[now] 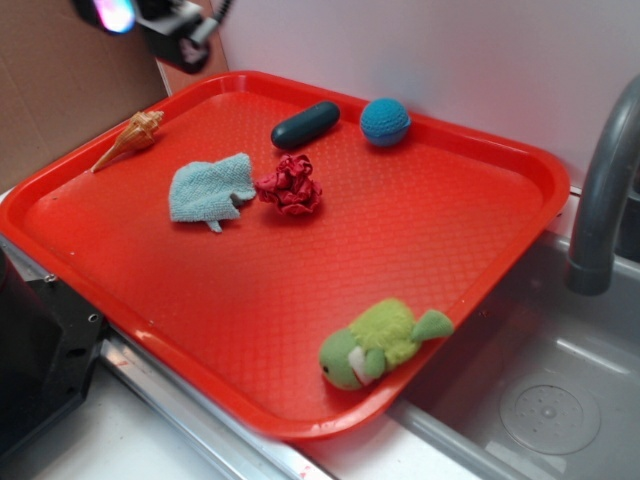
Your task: Grab the blue ball.
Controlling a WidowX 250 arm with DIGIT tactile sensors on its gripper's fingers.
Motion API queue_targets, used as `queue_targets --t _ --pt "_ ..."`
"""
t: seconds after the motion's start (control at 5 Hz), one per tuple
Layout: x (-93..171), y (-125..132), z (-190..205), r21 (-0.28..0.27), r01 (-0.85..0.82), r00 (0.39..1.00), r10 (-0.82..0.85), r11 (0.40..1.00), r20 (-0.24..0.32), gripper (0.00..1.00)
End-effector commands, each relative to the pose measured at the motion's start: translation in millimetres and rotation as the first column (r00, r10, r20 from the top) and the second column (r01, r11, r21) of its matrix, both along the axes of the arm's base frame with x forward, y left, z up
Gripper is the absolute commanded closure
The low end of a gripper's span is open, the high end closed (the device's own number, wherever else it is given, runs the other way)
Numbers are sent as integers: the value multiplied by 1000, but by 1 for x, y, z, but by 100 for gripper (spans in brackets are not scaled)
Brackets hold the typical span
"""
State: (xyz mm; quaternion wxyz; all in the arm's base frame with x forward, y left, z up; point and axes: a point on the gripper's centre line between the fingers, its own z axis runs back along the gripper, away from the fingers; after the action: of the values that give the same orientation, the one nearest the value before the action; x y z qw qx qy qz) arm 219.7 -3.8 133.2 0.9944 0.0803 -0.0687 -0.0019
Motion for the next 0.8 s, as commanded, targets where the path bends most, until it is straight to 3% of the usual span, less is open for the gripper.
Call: queue_targets --t 0.0,0.6 --pt "47 -15 -22 -37 140 973 -131 989 192 0" --pt "126 -41 -52 -50 195 969 -184 980 163 0"
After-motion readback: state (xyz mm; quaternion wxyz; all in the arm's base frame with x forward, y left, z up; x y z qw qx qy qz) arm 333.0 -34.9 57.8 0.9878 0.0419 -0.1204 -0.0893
